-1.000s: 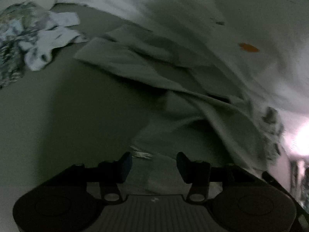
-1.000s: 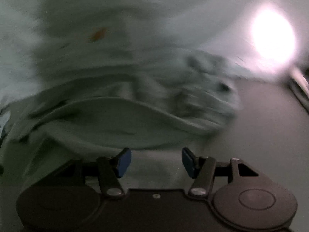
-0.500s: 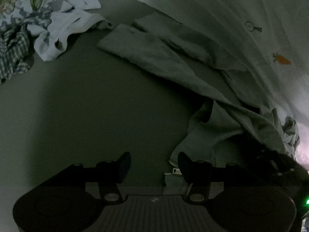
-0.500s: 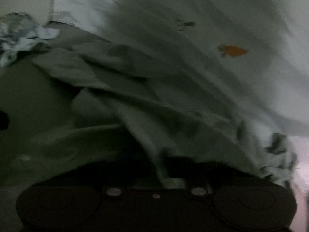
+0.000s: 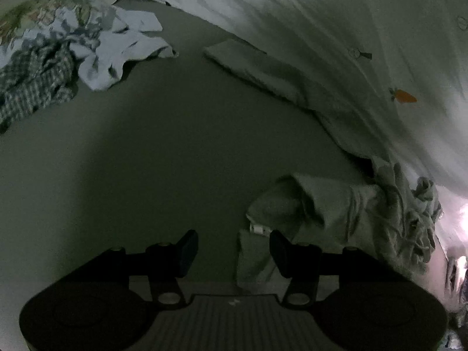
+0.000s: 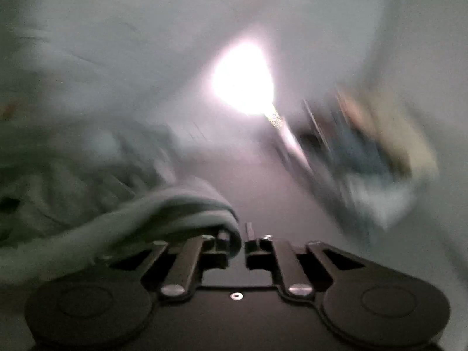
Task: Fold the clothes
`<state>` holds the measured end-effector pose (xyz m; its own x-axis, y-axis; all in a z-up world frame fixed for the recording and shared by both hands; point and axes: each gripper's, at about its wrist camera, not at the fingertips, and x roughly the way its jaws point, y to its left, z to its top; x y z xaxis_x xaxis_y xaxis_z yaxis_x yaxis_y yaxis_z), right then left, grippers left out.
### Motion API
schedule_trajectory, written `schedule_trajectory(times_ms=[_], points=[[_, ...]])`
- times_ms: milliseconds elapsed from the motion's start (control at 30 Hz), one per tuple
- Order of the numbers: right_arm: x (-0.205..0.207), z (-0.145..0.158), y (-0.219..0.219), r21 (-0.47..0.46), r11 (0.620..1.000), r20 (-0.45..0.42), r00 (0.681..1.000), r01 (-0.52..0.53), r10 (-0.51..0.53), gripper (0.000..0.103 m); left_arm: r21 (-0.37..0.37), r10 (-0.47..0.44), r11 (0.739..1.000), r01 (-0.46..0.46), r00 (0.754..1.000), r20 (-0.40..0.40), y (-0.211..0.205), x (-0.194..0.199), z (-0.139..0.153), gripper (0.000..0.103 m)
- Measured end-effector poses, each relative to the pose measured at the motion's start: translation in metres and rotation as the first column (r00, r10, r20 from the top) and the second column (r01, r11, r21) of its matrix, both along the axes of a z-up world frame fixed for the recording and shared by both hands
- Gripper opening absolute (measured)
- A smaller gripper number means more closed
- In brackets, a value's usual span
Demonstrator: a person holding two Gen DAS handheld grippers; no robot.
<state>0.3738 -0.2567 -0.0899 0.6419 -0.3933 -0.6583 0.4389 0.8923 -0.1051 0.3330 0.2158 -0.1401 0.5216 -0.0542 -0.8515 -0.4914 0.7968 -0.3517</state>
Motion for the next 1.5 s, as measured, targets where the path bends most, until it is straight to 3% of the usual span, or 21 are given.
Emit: schedule_trajectory(times_ms=[33,100,200,267,367,433,500,633,700,733,767,800,867,933,1033,1100,1167,1233,1300,1400,1500], points=[[-0.006,-0.004,-0.008,0.047,0.999,-0.013,1.000,0.022,-0.021,0.020,-0.001,-0.001,1.000,0.001,1.000,0.000,-0.003,-0.003,0.001,0.056],[-0.017,-0.008,-0.014,0.112,0.993,-0.015,0.999,0.034,-0.033,0.040,0.002,-0.003,1.000,0.003,1.000,0.001,-0.008,-0.007,0.002,0.056],[-0.030,-0.004,0.000,0.124,0.991,0.020,0.998,0.049,-0.052,0.046,0.011,-0.006,1.000,0.006,1.000,-0.003,-0.012,-0.008,0.004,0.056],[-0.030,-0.005,0.010,0.156,0.988,0.068,0.998,-0.002,-0.009,0.047,0.019,-0.013,1.000,0.013,1.000,-0.003,-0.015,-0.008,0.007,0.056],[-0.025,-0.009,0.042,0.209,0.961,0.111,0.981,-0.180,0.160,0.053,0.035,-0.029,0.999,0.029,1.000,0.000,-0.019,-0.011,0.012,0.057],[-0.019,-0.015,0.069,0.234,0.919,0.115,0.948,-0.317,0.298,0.057,0.043,-0.038,0.998,0.037,0.999,0.002,-0.023,-0.014,0.015,0.061],[-0.013,-0.027,0.102,0.237,0.861,0.102,0.893,-0.450,0.438,0.061,0.047,-0.041,0.998,0.041,0.999,0.001,-0.026,-0.019,0.016,0.061],[-0.011,-0.053,0.156,0.161,0.779,0.060,0.793,-0.607,0.606,0.071,0.055,-0.027,0.998,0.027,1.000,-0.004,-0.029,-0.033,0.019,0.061],[-0.007,-0.067,0.170,0.131,0.759,0.009,0.766,-0.638,0.642,0.066,0.061,-0.014,0.998,0.014,1.000,-0.009,-0.030,-0.039,0.020,0.061],[-0.003,-0.075,0.172,0.132,0.762,-0.027,0.766,-0.634,0.642,0.056,0.066,-0.006,0.998,0.007,1.000,-0.011,-0.031,-0.042,0.021,0.061],[0.000,-0.078,0.168,0.150,0.770,-0.042,0.774,-0.620,0.632,0.023,0.070,0.001,0.998,0.000,1.000,-0.012,-0.030,-0.044,0.022,0.061],[0.003,-0.079,0.159,0.179,0.780,-0.041,0.788,-0.599,0.615,0.004,0.074,0.012,0.997,-0.011,1.000,-0.012,-0.030,-0.047,0.023,0.061],[0.001,-0.069,0.133,0.197,0.822,0.006,0.839,-0.535,0.545,0.001,0.077,0.035,0.996,-0.034,0.999,-0.015,-0.029,-0.052,0.024,0.062],[-0.002,-0.054,0.105,0.128,0.876,0.042,0.885,-0.464,0.463,0.001,0.073,0.052,0.996,-0.051,0.998,-0.025,-0.028,-0.053,0.021,0.062],[-0.003,-0.031,0.035,0.013,0.967,0.086,0.963,-0.256,0.254,0.000,0.072,0.060,0.996,-0.057,0.997,-0.041,-0.028,-0.049,0.016,0.062],[-0.002,-0.017,-0.022,-0.047,0.997,0.114,0.991,-0.066,0.071,0.001,0.080,0.046,0.996,-0.042,0.998,-0.046,-0.030,-0.040,0.014,0.062],[-0.001,-0.008,-0.078,-0.072,0.987,0.117,0.984,0.143,-0.134,0.003,0.094,0.020,0.995,-0.015,0.999,-0.051,-0.034,-0.027,0.012,0.062],[-0.005,-0.005,-0.126,-0.014,0.953,0.106,0.948,0.303,-0.300,0.020,0.105,-0.004,0.994,0.010,0.998,-0.055,-0.036,-0.012,0.009,0.062],[-0.018,-0.004,-0.147,0.077,0.930,0.124,0.922,0.359,-0.366,0.050,0.109,-0.035,0.993,0.041,0.998,-0.057,-0.039,0.006,0.008,0.062],[-0.035,-0.014,-0.130,0.139,0.929,0.115,0.926,0.344,-0.360,0.053,0.127,-0.104,0.986,0.110,0.993,-0.055,-0.045,0.037,0.005,0.068],[-0.045,-0.035,-0.099,0.319,0.896,0.082,0.933,0.308,-0.350,0.053,0.175,-0.163,0.970,0.169,0.986,-0.046,-0.049,0.067,0.001,0.069]])
